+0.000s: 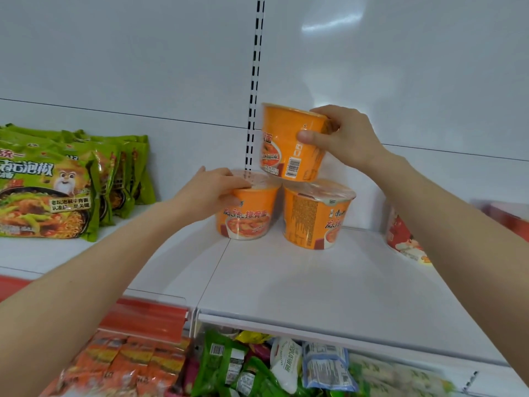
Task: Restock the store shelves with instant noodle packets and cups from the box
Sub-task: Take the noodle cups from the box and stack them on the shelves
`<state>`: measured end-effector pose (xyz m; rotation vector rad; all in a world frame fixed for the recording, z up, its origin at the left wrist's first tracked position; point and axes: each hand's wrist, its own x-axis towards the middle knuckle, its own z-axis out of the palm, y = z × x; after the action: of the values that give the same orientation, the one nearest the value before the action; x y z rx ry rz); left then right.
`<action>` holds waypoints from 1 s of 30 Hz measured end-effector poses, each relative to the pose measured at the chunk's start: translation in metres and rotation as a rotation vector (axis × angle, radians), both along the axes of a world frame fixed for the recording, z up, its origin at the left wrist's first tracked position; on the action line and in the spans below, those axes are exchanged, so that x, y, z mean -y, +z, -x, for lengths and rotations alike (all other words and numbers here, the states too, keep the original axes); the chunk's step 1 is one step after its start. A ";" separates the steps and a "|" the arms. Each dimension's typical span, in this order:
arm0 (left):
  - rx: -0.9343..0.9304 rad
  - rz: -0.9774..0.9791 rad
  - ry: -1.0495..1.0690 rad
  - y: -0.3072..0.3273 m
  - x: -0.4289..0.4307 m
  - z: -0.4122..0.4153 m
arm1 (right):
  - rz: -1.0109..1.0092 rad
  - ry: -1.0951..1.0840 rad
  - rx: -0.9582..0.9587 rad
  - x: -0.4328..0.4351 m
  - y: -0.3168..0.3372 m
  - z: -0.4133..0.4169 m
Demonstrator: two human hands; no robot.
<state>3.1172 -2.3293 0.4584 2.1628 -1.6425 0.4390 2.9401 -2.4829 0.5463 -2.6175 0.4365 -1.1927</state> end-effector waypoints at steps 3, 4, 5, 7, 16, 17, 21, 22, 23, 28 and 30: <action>-0.038 0.038 0.008 -0.002 -0.001 -0.003 | -0.005 0.008 0.007 0.000 0.001 0.002; -0.051 0.044 0.006 -0.002 0.000 -0.004 | -0.003 0.010 0.007 0.000 0.002 0.002; -0.061 0.045 0.001 -0.003 0.000 -0.005 | -0.001 0.010 0.007 0.000 0.002 0.002; -0.078 0.044 -0.014 -0.004 -0.001 -0.008 | -0.003 0.010 0.006 -0.001 0.002 0.003; -0.123 0.047 -0.015 -0.006 0.002 -0.005 | 0.011 0.011 -0.006 0.000 0.000 0.000; -0.128 0.037 -0.001 -0.006 0.002 -0.005 | 0.006 0.014 -0.007 0.000 0.000 0.000; -0.226 0.114 0.075 0.002 0.001 0.007 | 0.021 0.018 -0.003 -0.004 0.001 0.003; -0.328 0.194 0.080 0.008 0.001 0.014 | 0.029 0.022 0.005 -0.007 0.002 0.006; -0.456 0.277 0.067 0.016 0.001 0.021 | 0.027 0.034 0.015 -0.010 0.004 0.009; -0.826 0.419 -0.200 0.046 0.010 0.050 | -0.012 0.141 0.035 -0.030 0.004 0.021; -0.831 0.457 -0.257 0.050 0.014 0.057 | -0.019 0.132 0.027 -0.034 0.004 0.023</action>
<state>3.0601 -2.3429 0.5081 1.4592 -1.1621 -0.1512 2.9167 -2.4488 0.5504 -2.5667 0.2636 -1.1741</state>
